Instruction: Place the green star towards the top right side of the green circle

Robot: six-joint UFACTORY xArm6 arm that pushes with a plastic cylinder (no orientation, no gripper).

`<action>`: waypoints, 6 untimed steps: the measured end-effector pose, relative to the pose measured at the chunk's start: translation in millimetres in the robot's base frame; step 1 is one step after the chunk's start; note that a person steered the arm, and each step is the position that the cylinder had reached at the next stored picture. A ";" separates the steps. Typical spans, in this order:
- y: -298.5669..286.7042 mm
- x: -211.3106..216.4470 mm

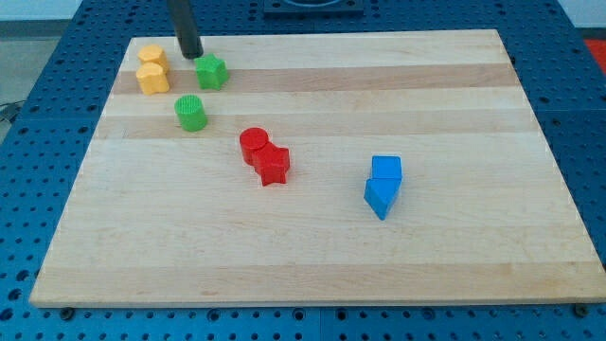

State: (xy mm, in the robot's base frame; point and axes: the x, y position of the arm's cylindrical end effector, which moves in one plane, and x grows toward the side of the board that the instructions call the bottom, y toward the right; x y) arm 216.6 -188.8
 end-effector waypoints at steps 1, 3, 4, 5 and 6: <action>6.2 0.0; 36.6 55.9; 36.6 69.9; 36.6 79.5; 36.4 90.9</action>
